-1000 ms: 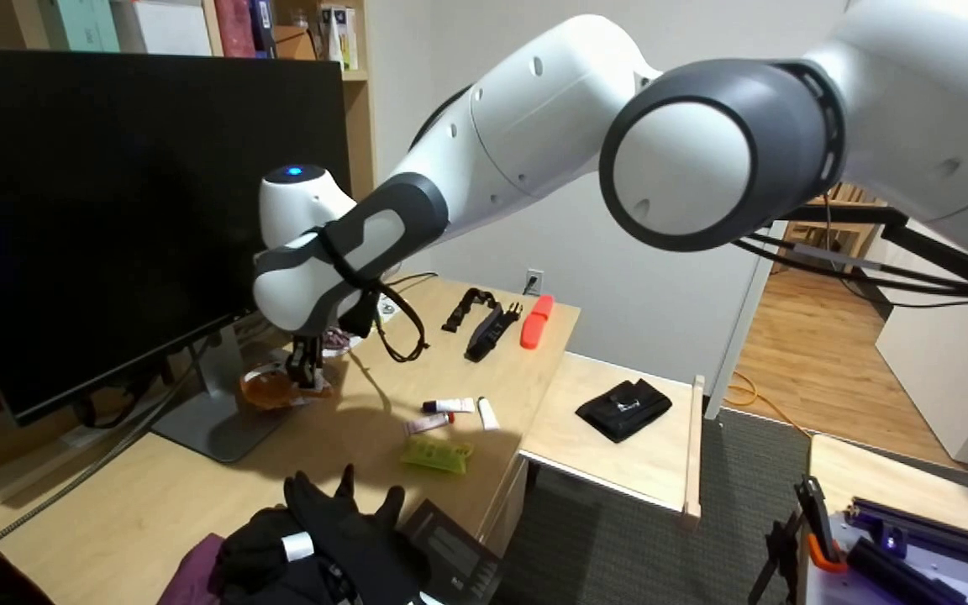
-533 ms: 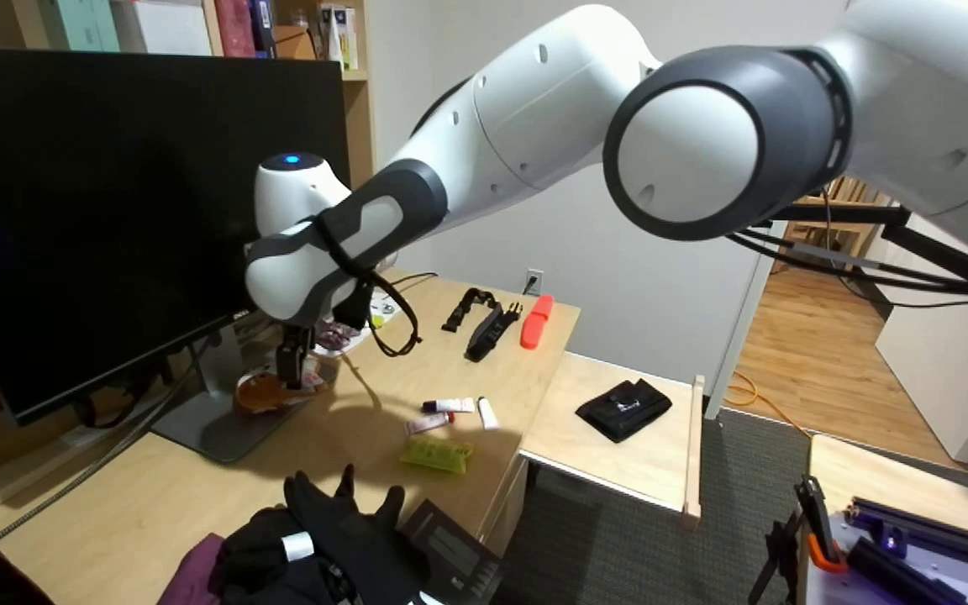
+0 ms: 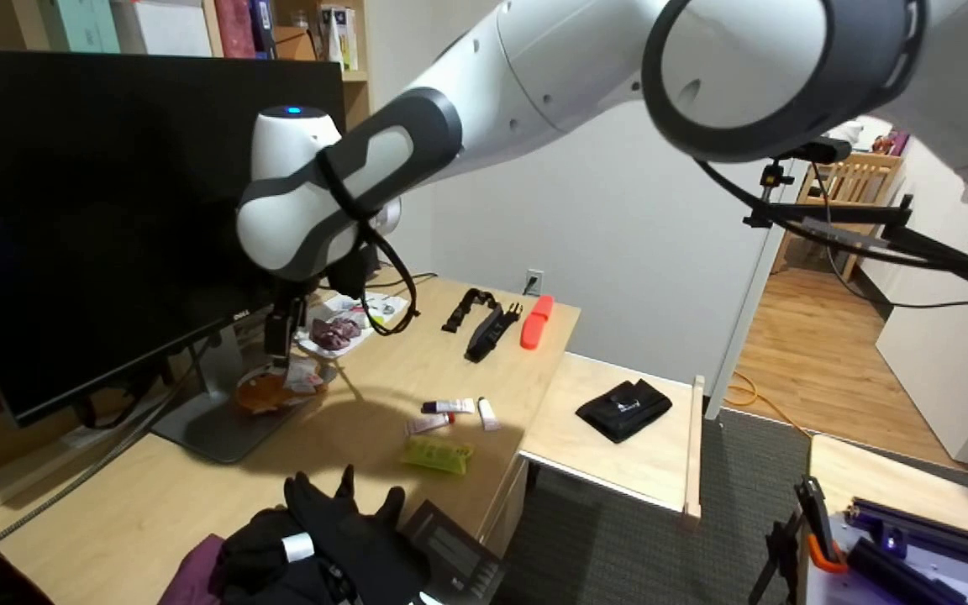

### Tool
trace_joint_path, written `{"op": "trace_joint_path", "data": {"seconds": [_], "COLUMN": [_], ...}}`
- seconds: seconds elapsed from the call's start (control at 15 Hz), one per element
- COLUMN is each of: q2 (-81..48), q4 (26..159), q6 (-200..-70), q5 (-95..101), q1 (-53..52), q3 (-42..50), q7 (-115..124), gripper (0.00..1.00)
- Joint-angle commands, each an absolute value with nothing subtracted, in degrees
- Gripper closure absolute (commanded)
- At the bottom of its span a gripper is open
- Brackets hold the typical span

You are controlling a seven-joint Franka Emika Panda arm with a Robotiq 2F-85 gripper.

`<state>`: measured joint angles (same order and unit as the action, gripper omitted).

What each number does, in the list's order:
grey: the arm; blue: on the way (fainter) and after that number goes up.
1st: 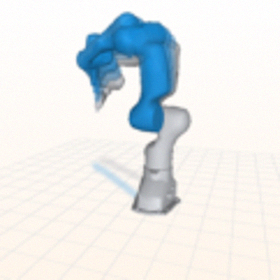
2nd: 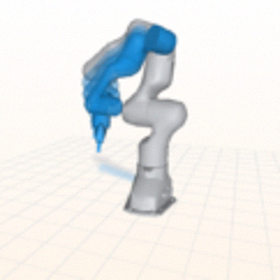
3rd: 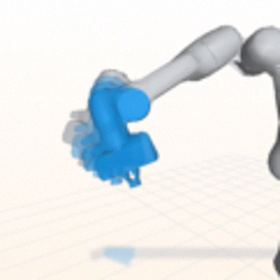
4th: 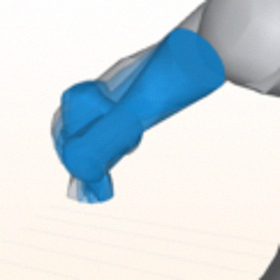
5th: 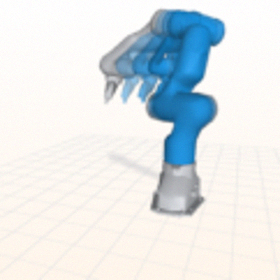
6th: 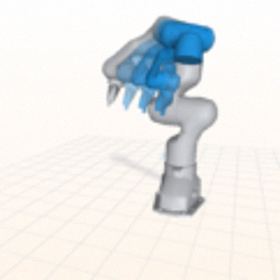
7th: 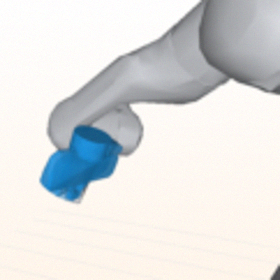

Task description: Move the orange packet from the sliding tray to the computer monitor base

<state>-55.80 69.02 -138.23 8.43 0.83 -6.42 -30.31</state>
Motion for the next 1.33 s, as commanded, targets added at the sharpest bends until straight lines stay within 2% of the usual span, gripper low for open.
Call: {"op": "trace_joint_path", "data": {"seconds": [0.0,0.27,0.87,1.0,1.13,1.27], "q2": [-46.45,-39.16,-18.5,-12.78,-8.33,-4.63], "q4": [82.61,93.13,119.56,124.74,126.97,127.39], "q6": [-140.65,-143.96,-165.97,-163.84,-157.19,-147.71], "q5": [7.19,6.7,0.28,3.78,10.33,15.03], "q1": [3.15,3.04,-1.84,-5.8,-10.18,-11.31], "q3": [-8.16,-7.51,-5.56,-1.95,2.18,2.16], "q7": [-30.72,-26.46,-3.47,2.7,10.49,15.87], "gripper": [0.0,0.0,0.0,0.0,0.0,0.0]}}
